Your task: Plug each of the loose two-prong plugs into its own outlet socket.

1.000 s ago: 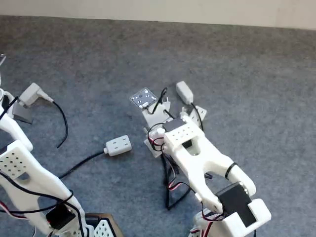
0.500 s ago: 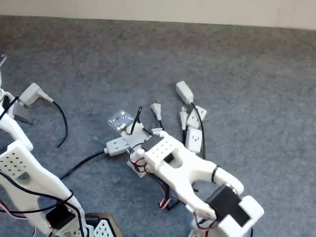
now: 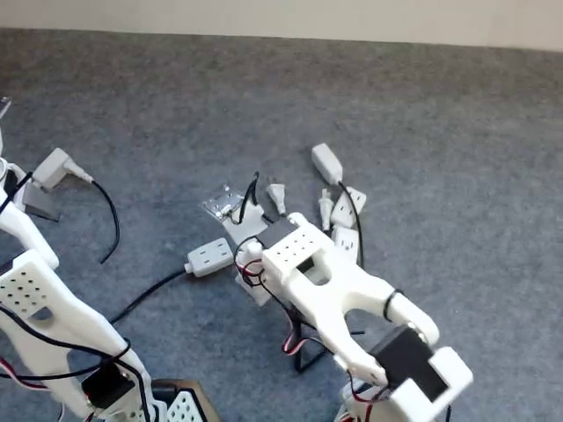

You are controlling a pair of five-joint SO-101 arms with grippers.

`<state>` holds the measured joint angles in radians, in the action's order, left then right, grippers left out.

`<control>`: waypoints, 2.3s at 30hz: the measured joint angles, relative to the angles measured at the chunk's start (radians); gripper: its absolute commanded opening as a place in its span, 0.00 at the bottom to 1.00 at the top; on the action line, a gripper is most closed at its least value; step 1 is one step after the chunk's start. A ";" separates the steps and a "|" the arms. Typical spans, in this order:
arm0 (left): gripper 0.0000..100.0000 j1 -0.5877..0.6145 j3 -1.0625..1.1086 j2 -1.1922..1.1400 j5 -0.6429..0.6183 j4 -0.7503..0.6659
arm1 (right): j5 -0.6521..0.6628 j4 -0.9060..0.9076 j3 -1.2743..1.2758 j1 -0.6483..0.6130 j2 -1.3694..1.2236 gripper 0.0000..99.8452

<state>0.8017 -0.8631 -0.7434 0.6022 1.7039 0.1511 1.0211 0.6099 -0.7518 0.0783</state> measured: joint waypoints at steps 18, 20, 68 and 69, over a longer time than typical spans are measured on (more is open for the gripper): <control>0.33 0.000 0.000 0.000 0.000 0.000 | -0.044 -0.023 0.014 -0.015 0.023 0.19; 0.33 0.000 0.000 0.000 0.000 0.000 | -0.044 -0.031 0.029 -0.038 0.023 0.19; 0.33 0.000 0.000 0.000 0.000 0.000 | 0.015 -0.103 -0.043 -0.052 -0.153 0.01; 0.33 0.000 0.000 0.000 0.000 0.000 | 0.017 -0.103 -0.048 -0.051 -0.153 0.01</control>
<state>0.8017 -0.8631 -0.7434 0.6022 1.7039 0.1680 0.9183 0.5623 -0.8025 -0.0752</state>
